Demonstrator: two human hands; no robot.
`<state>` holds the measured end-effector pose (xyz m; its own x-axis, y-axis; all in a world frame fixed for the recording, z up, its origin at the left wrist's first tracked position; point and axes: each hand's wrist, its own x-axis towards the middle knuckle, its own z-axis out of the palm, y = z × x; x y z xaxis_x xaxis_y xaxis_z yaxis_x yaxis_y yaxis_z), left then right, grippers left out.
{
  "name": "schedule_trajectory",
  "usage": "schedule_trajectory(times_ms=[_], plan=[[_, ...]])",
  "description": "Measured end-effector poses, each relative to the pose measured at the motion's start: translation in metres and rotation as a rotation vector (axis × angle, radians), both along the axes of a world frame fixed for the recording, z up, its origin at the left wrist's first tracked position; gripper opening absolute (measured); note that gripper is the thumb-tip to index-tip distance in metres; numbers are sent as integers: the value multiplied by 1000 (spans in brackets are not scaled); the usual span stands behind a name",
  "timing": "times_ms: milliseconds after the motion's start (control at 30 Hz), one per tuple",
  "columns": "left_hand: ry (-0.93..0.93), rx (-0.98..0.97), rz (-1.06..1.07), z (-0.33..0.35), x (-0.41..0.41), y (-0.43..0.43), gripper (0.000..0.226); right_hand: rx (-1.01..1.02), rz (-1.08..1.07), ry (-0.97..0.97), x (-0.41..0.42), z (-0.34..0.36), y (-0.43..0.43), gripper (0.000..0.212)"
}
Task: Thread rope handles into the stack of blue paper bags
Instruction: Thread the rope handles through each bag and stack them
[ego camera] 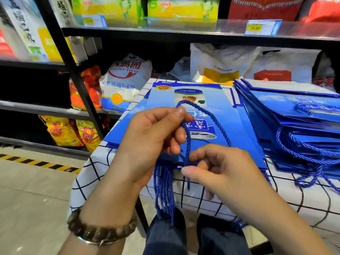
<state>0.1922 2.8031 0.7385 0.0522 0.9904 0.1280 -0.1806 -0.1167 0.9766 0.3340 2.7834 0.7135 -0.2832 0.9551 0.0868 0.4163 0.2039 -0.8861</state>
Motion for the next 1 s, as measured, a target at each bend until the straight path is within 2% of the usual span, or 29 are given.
schedule_trajectory(times_ms=[100, 167, 233, 300, 367, 433, 500, 733, 833, 1000], plan=[[-43, 5, -14, 6, -2, 1, 22, 77, 49, -172, -9, 3, 4, 26], [-46, 30, -17, 11, -4, 2, 20, 117, 64, -149, -14, 4, 6, 21], [38, 63, 24, 13, -9, 5, 16, 124, 61, -62, -16, 8, 11, 13], [235, 93, 137, 7, -21, 8, 10, 78, 39, 80, -15, 14, 19, 18], [564, 150, 254, -9, -39, 8, 10, 24, 23, 211, -14, 20, 30, 22], [945, 181, 285, -25, -54, 0, 38, 11, 30, 258, -16, 23, 38, 22], [1102, 221, 247, -37, -61, -8, 62, 18, 44, 258, -20, 23, 44, 25], [1110, 281, 250, -44, -63, -14, 66, 39, 57, 121, -40, 6, 58, 32], [1172, 342, 257, -44, -62, -15, 58, 26, 54, 127, -45, 3, 59, 34], [1264, 409, 296, -45, -59, -18, 47, 124, 17, 60, -46, -1, 60, 35]])
